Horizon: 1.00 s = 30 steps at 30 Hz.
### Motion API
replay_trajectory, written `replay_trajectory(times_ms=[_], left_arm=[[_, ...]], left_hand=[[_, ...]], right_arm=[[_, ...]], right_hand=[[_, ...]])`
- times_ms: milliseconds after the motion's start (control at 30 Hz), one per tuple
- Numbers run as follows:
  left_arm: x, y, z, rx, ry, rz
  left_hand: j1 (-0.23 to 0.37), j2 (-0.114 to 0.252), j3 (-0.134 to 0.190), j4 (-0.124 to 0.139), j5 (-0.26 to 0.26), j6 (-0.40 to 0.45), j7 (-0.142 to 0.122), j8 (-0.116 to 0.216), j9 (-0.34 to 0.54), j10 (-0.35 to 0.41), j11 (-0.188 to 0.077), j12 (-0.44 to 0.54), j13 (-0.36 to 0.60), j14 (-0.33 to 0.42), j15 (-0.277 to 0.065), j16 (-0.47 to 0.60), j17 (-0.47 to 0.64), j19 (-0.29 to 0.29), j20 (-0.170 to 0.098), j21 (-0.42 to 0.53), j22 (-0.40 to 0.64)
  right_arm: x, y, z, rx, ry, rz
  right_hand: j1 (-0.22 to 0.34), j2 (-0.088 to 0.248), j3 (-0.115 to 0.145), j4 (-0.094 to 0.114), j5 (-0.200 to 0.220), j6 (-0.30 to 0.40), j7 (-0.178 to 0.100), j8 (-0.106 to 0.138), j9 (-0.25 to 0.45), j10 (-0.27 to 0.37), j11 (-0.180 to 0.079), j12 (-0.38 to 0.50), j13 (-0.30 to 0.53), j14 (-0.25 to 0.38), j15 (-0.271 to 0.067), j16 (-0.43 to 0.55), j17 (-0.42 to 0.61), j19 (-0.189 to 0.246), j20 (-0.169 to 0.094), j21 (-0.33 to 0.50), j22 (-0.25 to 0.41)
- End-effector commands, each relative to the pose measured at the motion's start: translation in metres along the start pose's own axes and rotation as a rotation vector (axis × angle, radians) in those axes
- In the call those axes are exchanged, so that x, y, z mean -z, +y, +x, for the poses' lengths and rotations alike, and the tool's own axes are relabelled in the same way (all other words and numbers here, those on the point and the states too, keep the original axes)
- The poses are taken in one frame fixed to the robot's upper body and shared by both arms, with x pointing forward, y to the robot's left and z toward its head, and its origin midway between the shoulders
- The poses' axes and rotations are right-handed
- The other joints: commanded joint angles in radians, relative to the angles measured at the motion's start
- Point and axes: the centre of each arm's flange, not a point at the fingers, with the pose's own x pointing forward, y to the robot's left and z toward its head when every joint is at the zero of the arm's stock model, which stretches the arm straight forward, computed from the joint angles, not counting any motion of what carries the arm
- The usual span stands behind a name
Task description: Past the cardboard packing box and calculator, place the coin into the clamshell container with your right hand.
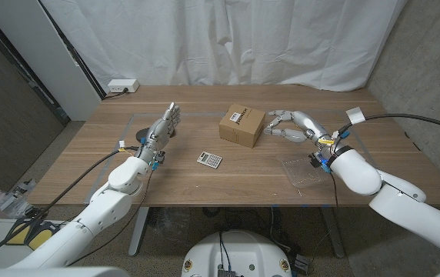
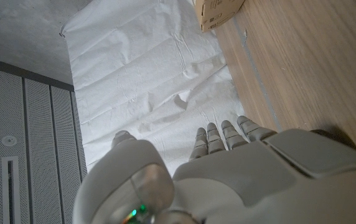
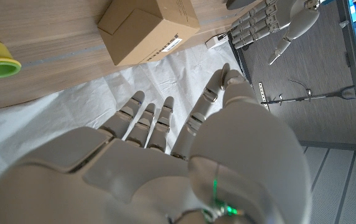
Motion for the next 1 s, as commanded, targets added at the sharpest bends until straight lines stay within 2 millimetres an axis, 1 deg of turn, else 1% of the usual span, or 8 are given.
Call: replay_trajectory(times_ms=[33,67,267,333,633,833,900,1000], left_arm=[[-0.003,0.006,-0.004,-0.023,0.022,0.021],[-0.003,0.006,-0.004,-0.024,0.022,0.023],[-0.008,0.005,-0.006,-0.022,0.015,0.035],[-0.008,0.005,-0.008,-0.027,0.012,0.031],[-0.008,0.001,-0.014,-0.041,0.006,0.017],[-0.008,-0.003,-0.016,-0.046,0.004,0.021],[-0.008,-0.004,-0.016,-0.046,0.001,0.023],[-0.009,-0.005,-0.016,-0.049,-0.001,0.021]], left_hand=[[0.012,0.002,-0.007,0.0,-0.003,0.007,0.006,0.001,0.005,0.005,-0.003,-0.001,0.006,-0.001,0.002,0.0,0.004,-0.011,-0.011,0.002,0.005],[0.012,0.002,-0.007,0.0,-0.003,0.007,0.007,0.001,0.005,0.006,0.0,-0.001,0.006,-0.001,0.002,0.0,0.004,-0.011,-0.011,0.002,0.005],[0.013,0.003,-0.008,0.0,-0.003,0.008,0.006,0.001,0.005,0.006,-0.002,-0.001,0.006,0.0,0.002,0.0,0.004,-0.011,-0.011,0.003,0.005],[0.013,0.003,-0.008,0.0,-0.003,0.008,0.006,0.001,0.005,0.006,-0.002,-0.001,0.006,0.0,0.002,0.001,0.004,-0.01,-0.011,0.003,0.005],[0.015,0.004,-0.01,0.0,-0.004,0.008,0.006,0.001,0.005,0.007,-0.004,0.0,0.006,0.0,0.002,0.0,0.004,-0.01,-0.011,0.003,0.005],[0.015,0.004,-0.011,0.0,-0.004,0.007,0.005,0.0,0.005,0.007,-0.005,0.0,0.006,0.0,0.002,0.0,0.004,-0.01,-0.011,0.003,0.005],[0.016,0.005,-0.011,0.0,-0.005,0.008,0.006,0.001,0.005,0.007,-0.006,0.0,0.006,0.0,0.002,0.0,0.004,-0.01,-0.011,0.003,0.005],[0.016,0.005,-0.011,0.0,-0.005,0.008,0.006,0.001,0.005,0.007,-0.005,-0.001,0.006,-0.001,0.002,0.0,0.004,-0.01,-0.011,0.003,0.005]], right_arm=[[0.017,-0.011,-0.029,0.04,0.06,-0.019],[0.017,-0.011,-0.031,0.043,0.063,-0.02],[0.018,-0.015,-0.042,0.044,0.096,-0.022],[0.019,-0.016,-0.047,0.046,0.109,-0.018],[0.025,-0.014,-0.055,0.041,0.131,-0.011],[0.029,-0.013,-0.061,0.049,0.151,-0.038],[0.03,-0.013,-0.063,0.052,0.154,-0.044],[0.034,-0.013,-0.067,0.062,0.16,-0.038]], right_hand=[[0.003,0.0,-0.004,0.004,0.005,0.012,-0.004,0.006,-0.001,-0.003,0.0,-0.002,0.002,-0.011,-0.022,0.0,0.002,-0.011,-0.047,-0.004,0.0],[0.004,0.001,-0.007,0.004,0.005,0.015,-0.004,0.005,-0.005,-0.018,-0.03,-0.007,0.002,-0.015,-0.02,0.004,0.001,-0.012,-0.046,-0.002,0.0],[0.006,0.001,-0.01,0.004,0.006,0.018,-0.004,0.006,-0.007,-0.024,-0.022,-0.009,0.002,-0.022,-0.016,0.005,0.001,-0.019,-0.043,-0.003,-0.001],[0.005,0.001,-0.011,0.004,0.006,0.018,-0.004,0.006,-0.007,-0.025,-0.022,-0.009,0.002,-0.023,-0.016,0.006,0.001,-0.022,-0.043,-0.003,-0.001],[0.006,0.002,-0.014,0.005,0.007,0.016,-0.004,0.004,-0.008,-0.031,-0.024,-0.01,0.002,-0.032,-0.011,0.007,0.001,-0.03,-0.04,-0.003,-0.001],[0.007,0.003,-0.016,0.005,0.008,0.016,-0.004,0.004,-0.008,-0.029,-0.018,-0.008,0.002,-0.036,-0.007,0.007,0.001,-0.035,-0.038,-0.004,-0.001],[0.007,0.003,-0.016,0.005,0.008,0.015,-0.004,0.003,-0.008,-0.029,-0.023,-0.008,0.002,-0.038,-0.008,0.008,0.001,-0.037,-0.037,-0.004,-0.001],[0.008,0.004,-0.017,0.005,0.008,0.015,-0.004,0.004,-0.007,-0.031,-0.023,-0.008,0.002,-0.04,-0.007,0.008,0.001,-0.039,-0.037,-0.004,-0.001]])
